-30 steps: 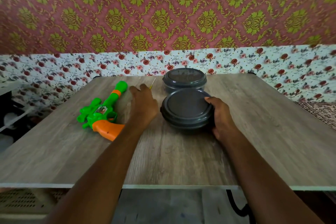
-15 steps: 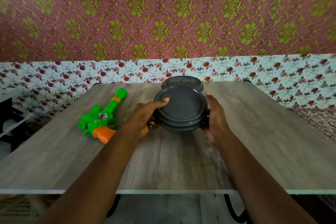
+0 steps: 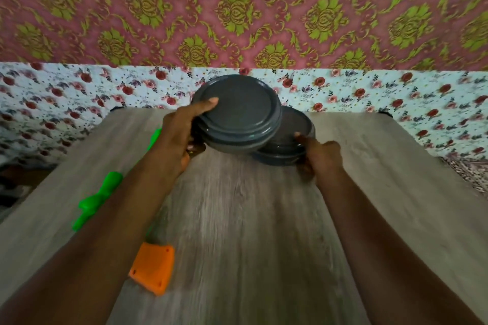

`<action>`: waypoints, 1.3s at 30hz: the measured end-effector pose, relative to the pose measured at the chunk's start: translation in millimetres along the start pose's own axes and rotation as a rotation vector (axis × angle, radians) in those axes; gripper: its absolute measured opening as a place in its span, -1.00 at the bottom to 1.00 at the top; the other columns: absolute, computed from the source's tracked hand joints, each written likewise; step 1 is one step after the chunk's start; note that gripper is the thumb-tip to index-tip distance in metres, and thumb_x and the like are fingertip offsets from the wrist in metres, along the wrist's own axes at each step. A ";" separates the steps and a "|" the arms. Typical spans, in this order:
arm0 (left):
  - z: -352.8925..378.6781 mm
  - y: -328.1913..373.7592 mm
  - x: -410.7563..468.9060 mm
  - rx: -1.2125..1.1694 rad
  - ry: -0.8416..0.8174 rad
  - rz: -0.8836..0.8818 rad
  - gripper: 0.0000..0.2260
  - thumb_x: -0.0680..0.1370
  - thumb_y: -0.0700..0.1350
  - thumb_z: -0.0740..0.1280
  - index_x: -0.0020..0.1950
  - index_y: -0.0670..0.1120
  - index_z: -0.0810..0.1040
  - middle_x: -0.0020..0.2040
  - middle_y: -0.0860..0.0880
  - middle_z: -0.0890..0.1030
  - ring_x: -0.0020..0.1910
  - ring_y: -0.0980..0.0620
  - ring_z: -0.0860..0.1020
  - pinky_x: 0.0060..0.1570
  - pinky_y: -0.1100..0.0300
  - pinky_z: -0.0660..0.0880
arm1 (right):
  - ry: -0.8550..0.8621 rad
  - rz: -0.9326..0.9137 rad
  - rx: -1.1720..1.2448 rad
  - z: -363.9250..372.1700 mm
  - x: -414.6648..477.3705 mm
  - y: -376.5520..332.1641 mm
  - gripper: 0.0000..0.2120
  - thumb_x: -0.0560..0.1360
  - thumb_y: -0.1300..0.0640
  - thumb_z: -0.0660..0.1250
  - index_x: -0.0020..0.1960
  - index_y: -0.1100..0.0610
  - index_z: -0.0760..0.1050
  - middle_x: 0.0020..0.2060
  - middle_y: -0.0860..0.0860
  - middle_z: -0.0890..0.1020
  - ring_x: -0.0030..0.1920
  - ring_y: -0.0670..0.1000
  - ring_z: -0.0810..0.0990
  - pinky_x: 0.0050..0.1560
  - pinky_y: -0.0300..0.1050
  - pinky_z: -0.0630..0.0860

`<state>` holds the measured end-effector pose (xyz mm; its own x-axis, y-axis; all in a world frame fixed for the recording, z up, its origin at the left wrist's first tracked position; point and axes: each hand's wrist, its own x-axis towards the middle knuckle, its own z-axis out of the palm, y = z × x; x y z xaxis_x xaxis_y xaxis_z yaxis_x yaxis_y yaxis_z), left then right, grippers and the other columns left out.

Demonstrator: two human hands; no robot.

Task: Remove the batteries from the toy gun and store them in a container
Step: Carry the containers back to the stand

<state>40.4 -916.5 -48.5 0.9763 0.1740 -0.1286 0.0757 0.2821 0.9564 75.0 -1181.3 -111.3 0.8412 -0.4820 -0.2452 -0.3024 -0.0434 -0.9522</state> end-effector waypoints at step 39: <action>-127.9 219.0 -147.5 -0.076 0.414 -0.270 -0.51 0.31 0.18 0.58 0.08 -0.05 0.58 -0.30 -0.08 0.23 -0.64 0.11 0.15 -0.62 0.36 0.16 | -0.218 0.206 0.350 -0.6 -229.7 -225.8 -0.58 0.49 0.17 0.53 0.33 0.11 0.59 -0.02 -0.05 0.73 0.09 0.12 0.70 0.02 0.12 0.71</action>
<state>-113.0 -759.7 146.4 0.7602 0.4410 -0.4771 0.2846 0.4342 0.8547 -50.2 -1061.4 160.1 0.8656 -0.2528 -0.4323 -0.3345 0.3505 -0.8748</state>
